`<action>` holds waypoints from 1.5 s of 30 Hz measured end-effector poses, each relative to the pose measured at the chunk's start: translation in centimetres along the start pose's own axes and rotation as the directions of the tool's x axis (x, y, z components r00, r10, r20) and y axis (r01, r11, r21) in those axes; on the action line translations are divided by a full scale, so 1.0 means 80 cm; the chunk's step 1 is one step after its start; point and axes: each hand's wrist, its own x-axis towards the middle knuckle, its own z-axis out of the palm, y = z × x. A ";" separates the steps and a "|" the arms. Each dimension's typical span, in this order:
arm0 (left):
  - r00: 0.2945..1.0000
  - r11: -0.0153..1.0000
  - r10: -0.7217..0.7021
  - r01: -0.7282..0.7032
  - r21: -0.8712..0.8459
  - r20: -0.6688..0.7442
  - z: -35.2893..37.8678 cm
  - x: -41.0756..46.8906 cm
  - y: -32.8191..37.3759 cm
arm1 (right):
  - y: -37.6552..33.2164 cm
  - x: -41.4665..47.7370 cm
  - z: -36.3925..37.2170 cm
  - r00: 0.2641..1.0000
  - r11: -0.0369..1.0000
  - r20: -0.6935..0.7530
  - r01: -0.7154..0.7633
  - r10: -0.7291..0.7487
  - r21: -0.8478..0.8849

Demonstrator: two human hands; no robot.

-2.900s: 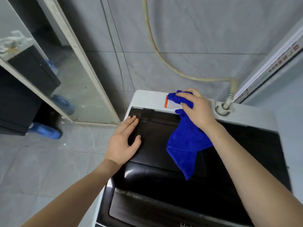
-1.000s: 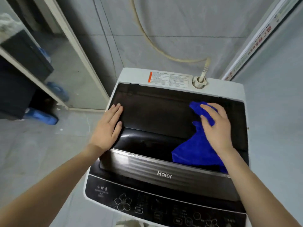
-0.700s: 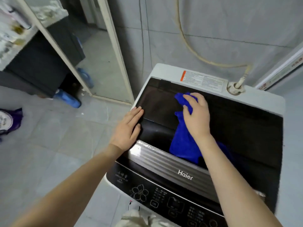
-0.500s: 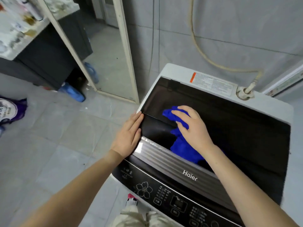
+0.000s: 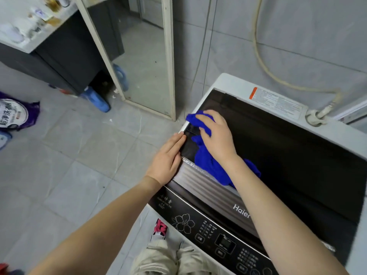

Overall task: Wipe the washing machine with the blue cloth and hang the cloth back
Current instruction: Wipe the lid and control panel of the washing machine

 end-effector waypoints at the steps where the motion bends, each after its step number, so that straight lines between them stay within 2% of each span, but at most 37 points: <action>1: 1.000 1.000 -0.002 0.002 0.000 -0.001 0.000 0.000 -0.001 | 0.012 -0.019 -0.012 1.000 1.000 0.012 -0.003 0.003 -0.003; 3: 1.000 1.000 -0.015 0.015 -0.002 -0.001 0.002 0.001 -0.002 | 0.044 -0.053 -0.043 0.998 0.998 -0.031 -0.062 0.062 0.003; 5: 1.000 1.000 -0.023 0.023 -0.009 -0.001 0.005 0.001 -0.003 | 0.071 -0.066 -0.068 0.974 0.986 -0.153 -0.168 0.167 0.007; 8: 1.000 1.000 -0.027 0.027 -0.017 0.000 0.007 0.002 -0.005 | 0.072 -0.028 -0.060 0.926 0.962 -0.273 -0.273 0.260 -0.011; 10: 1.000 0.999 -0.028 0.028 -0.022 0.007 0.006 0.002 -0.008 | 0.043 0.008 -0.031 0.941 0.972 -0.252 -0.234 0.227 0.001; 12: 1.000 0.999 -0.030 0.030 -0.031 0.006 0.005 0.001 -0.008 | 0.008 0.022 -0.002 0.980 0.991 -0.154 -0.130 0.126 -0.012; 15: 0.999 0.999 -0.035 0.036 -0.035 0.012 0.004 -0.001 -0.008 | -0.001 -0.007 0.000 0.998 0.999 -0.051 -0.041 0.040 -0.012; 18: 0.999 0.999 -0.035 0.035 -0.021 0.005 0.005 0.000 -0.011 | 0.057 -0.068 -0.055 0.980 0.992 -0.150 -0.129 0.129 0.008; 20: 0.999 0.999 -0.032 0.032 -0.009 -0.002 0.007 0.000 -0.011 | 0.117 -0.118 -0.109 0.920 0.961 -0.299 -0.274 0.252 -0.034; 22: 0.999 0.999 -0.036 0.035 -0.011 -0.004 0.007 0.001 -0.011 | 0.179 -0.171 -0.163 0.812 0.880 -0.417 -0.471 0.407 -0.057; 24: 0.999 0.999 -0.042 0.042 -0.015 0.004 0.007 0.000 -0.010 | 0.233 -0.210 -0.207 0.689 0.775 -0.468 -0.632 0.554 -0.012; 26: 0.999 0.999 -0.043 0.043 -0.012 0.002 0.005 0.000 -0.008 | 0.263 -0.230 -0.230 0.592 0.697 -0.479 -0.715 0.648 0.061; 28: 0.999 0.999 -0.043 0.043 -0.019 -0.010 0.004 0.001 -0.006 | 0.253 -0.233 -0.228 0.559 0.682 -0.507 -0.727 0.657 0.082; 29: 0.999 0.999 -0.044 0.043 -0.023 -0.011 0.004 0.002 -0.004 | 0.236 -0.231 -0.219 0.582 0.709 -0.507 -0.700 0.636 0.085; 32: 0.998 0.998 -0.052 0.051 -0.029 -0.020 0.004 0.003 -0.001 | 0.172 -0.214 -0.171 0.787 0.869 -0.430 -0.495 0.442 -0.012; 34: 0.998 0.997 -0.061 0.060 -0.037 -0.025 0.004 0.002 -0.001 | 0.133 -0.185 -0.130 0.885 0.949 -0.365 -0.315 0.289 -0.014; 36: 0.997 0.997 -0.068 0.067 -0.044 -0.025 0.002 0.001 0.001 | 0.094 -0.140 -0.094 0.925 0.974 -0.308 -0.222 0.223 0.041; 39: 0.992 0.989 -0.116 0.111 -0.093 -0.047 -0.001 -0.003 0.001 | 0.049 -0.076 -0.053 0.967 0.978 -0.167 -0.179 0.194 0.104; 41: 0.963 0.945 -0.262 0.244 -0.216 -0.061 -0.004 -0.009 -0.001 | 0.029 -0.037 -0.035 0.988 0.981 -0.057 -0.131 0.141 0.146; 43: 0.916 0.859 -0.401 0.369 -0.355 -0.018 -0.009 -0.022 -0.003 | 0.008 -0.010 -0.025 0.993 0.972 0.094 -0.091 0.072 0.218; 45: 0.903 0.826 -0.429 0.404 -0.394 0.027 -0.020 -0.036 -0.009 | -0.014 -0.005 -0.016 0.972 0.964 0.235 -0.054 -0.009 0.262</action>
